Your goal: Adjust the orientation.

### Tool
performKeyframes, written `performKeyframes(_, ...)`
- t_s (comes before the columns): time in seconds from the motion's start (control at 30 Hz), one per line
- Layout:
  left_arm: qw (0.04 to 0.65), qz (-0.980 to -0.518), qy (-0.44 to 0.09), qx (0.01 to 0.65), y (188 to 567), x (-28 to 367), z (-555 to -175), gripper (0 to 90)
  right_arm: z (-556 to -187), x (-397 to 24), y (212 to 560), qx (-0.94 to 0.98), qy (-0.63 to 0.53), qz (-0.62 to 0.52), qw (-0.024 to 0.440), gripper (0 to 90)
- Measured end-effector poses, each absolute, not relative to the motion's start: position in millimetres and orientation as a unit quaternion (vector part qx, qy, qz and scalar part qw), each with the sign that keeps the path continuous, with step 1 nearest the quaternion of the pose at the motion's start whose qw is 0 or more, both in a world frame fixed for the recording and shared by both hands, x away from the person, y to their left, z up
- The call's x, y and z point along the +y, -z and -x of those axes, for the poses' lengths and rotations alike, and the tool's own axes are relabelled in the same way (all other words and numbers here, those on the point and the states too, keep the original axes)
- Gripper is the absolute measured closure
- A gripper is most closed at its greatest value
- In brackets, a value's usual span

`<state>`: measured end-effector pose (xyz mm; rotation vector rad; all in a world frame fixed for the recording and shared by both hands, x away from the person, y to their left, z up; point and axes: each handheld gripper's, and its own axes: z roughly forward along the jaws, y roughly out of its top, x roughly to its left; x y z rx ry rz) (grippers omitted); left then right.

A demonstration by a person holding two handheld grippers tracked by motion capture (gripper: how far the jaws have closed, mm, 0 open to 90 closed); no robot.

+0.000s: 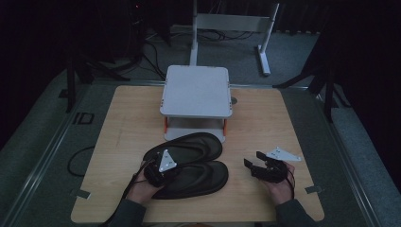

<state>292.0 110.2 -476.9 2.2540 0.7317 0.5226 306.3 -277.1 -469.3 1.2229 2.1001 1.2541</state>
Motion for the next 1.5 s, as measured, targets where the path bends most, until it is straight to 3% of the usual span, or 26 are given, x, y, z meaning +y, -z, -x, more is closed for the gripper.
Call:
performKeyframes(0.33, 0.334, -0.88, -0.194, 0.278, 472.0, 99.3, -279.8, 71.0, -306.4, -277.5, 469.7, 0.752, -0.449, -0.438, 0.202, 33.7)
performKeyframes(0.6, 0.345, -0.868, -0.208, 0.289, 476.1, 103.7, -284.9, 51.5, -306.4, -277.4, 469.9, 0.752, -0.449, -0.438, 0.202, 33.7)
performKeyframes(0.9, 0.365, -0.863, -0.189, 0.293, 479.6, 99.0, -294.3, 48.0, -306.8, -276.4, 470.8, 0.754, -0.447, -0.437, 0.201, 33.6)
performKeyframes(1.0, 0.372, -0.864, -0.175, 0.291, 480.1, 96.1, -297.5, 50.2, -306.6, -277.0, 470.7, 0.753, -0.448, -0.438, 0.2, 33.6)
performKeyframes(1.07, 0.377, -0.864, -0.166, 0.29, 480.5, 95.9, -297.8, 60.3, -306.8, -277.6, 470.8, 0.753, -0.448, -0.438, 0.2, 33.6)
performKeyframes(1.2, 0.368, -0.863, -0.168, 0.302, 478.8, 94.4, -296.1, 68.6, -306.7, -277.6, 471.0, 0.754, -0.448, -0.438, 0.199, 33.6)
performKeyframes(1.5, 0.356, -0.846, -0.194, 0.346, 477.0, 106.7, -275.3, 74.1, -306.5, -278.2, 471.0, 0.754, -0.448, -0.438, 0.199, 33.6)
